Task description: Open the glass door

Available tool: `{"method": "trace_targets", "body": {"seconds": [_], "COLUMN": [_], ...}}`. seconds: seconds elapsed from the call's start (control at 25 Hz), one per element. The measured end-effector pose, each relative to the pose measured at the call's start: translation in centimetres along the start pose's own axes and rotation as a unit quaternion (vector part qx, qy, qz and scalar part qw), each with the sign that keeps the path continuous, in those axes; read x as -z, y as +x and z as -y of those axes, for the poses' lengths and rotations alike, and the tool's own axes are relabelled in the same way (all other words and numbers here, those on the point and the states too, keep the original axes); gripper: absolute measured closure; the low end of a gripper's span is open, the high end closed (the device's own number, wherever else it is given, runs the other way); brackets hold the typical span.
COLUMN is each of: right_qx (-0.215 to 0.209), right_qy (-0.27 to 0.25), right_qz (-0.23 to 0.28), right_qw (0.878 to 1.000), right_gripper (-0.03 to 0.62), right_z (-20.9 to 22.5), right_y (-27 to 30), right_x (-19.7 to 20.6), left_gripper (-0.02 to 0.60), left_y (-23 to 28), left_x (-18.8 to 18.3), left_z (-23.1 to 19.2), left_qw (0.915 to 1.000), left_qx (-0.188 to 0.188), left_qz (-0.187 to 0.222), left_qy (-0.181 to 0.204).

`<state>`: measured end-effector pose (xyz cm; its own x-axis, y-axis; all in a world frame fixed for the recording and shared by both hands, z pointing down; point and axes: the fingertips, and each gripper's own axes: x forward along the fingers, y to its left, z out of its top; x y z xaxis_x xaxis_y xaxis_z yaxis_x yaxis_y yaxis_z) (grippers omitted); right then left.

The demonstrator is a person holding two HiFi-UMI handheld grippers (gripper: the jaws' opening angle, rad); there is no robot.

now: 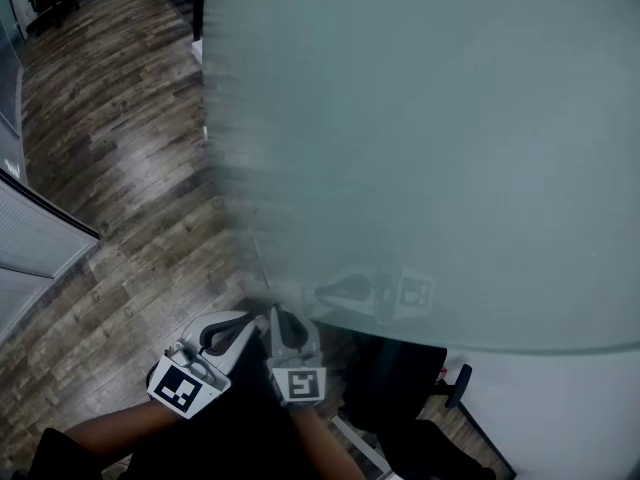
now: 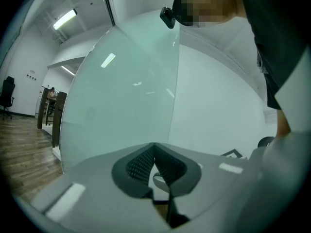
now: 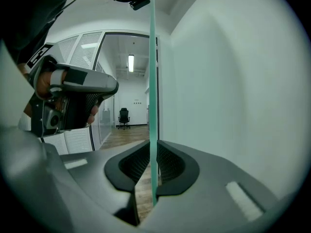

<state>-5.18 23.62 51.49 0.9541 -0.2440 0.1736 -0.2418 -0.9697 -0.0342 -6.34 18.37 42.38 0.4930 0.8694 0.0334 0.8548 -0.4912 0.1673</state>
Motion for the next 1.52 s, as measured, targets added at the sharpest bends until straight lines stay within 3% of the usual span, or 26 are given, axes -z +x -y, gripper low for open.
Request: {"method": "trace_targets", "body": {"seconds": [0.32, 0.72, 1.16, 1.4, 1.52], "right_qx": [0.018, 0.027, 0.015, 0.013, 0.019], "right_qy": [0.0, -0.007, 0.002, 0.013, 0.017], "right_qz": [-0.005, -0.008, 0.002, 0.004, -0.013], "right_qw": [1.0, 1.0, 1.0, 1.0, 1.0], "right_gripper": [0.549, 0.548, 0.546, 0.546, 0.545], "right_z": [2.0, 4.9, 9.2, 11.3, 12.6], "right_y": [-0.3, -0.9, 0.0, 0.2, 0.6], "right_x": [-0.9, -1.0, -0.5, -0.8, -0.3], "left_gripper": [0.581, 0.581, 0.581, 0.581, 0.581], "left_y": [1.8, 4.3, 9.0, 11.8, 13.0], "left_x": [0.6, 0.3, 0.7, -0.8, -0.5], "left_z": [1.9, 1.9, 1.4, 3.7, 3.5], "left_qw": [0.9992, 0.9987, 0.9979, 0.9917, 0.9908], "left_qx": [0.028, 0.038, 0.062, 0.117, 0.125], "left_qz": [-0.004, -0.009, -0.021, 0.012, 0.01], "left_qy": [-0.027, -0.031, -0.001, 0.05, 0.051]}}
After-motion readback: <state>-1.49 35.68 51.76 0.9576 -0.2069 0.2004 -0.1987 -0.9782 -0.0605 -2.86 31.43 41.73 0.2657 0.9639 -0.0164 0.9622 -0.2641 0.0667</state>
